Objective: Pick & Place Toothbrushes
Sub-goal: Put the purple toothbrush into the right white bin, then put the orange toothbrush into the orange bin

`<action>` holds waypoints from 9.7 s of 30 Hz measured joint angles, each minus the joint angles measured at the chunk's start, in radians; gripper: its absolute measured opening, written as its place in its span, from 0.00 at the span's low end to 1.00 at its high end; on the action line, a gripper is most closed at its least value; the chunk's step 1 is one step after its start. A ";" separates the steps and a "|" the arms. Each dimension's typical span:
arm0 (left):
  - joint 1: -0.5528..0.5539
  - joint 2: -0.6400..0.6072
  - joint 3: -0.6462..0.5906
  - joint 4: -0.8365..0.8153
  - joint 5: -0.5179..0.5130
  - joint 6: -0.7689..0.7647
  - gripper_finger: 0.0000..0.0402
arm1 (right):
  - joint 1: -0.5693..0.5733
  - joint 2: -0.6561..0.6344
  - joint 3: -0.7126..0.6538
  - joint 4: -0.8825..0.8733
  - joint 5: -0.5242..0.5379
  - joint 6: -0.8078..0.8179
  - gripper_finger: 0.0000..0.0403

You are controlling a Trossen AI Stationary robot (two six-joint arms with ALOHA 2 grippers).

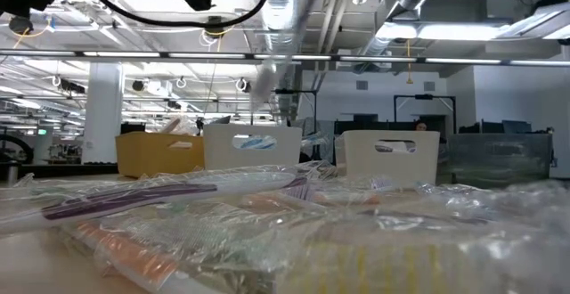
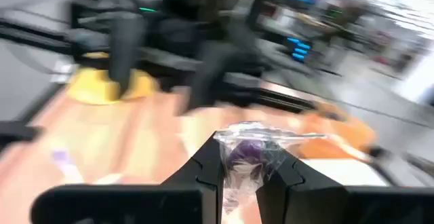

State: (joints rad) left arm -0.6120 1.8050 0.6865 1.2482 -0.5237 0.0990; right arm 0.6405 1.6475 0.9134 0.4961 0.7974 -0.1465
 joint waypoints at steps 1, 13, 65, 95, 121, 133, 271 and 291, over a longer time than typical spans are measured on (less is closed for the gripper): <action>0.000 0.000 -0.003 0.001 0.000 0.001 0.45 | 0.013 -0.029 0.000 -0.041 0.054 0.011 0.11; 0.001 0.000 -0.113 -0.002 -0.003 -0.129 0.44 | -0.048 -0.377 0.018 -0.773 0.199 0.553 0.11; 0.033 -0.480 -0.569 -0.011 -0.058 -0.212 0.38 | -0.942 0.466 0.833 -1.921 -0.642 0.664 0.12; 0.028 -0.480 -0.568 -0.011 -0.059 -0.242 0.38 | -0.895 0.409 1.051 -2.063 -0.671 0.669 0.56; 0.032 -0.480 -0.568 -0.013 -0.028 -0.246 0.38 | -0.161 0.159 1.074 -2.066 -0.666 0.969 0.56; 0.035 -0.480 -0.568 -0.012 -0.028 -0.138 0.38 | 0.059 0.158 0.991 -2.067 -0.662 1.360 0.56; 0.068 -0.478 -0.570 -0.135 0.005 -0.292 0.38 | -0.260 0.514 0.672 -1.190 -0.591 0.418 0.56; 0.068 -0.478 -0.570 -0.146 0.002 -0.299 0.38 | -0.271 0.525 0.673 -1.175 -0.590 0.430 0.56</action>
State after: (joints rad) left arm -0.5442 1.3266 0.1169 1.1019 -0.5217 -0.2005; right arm 0.3696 2.1721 1.5866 -0.6794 0.2073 0.2836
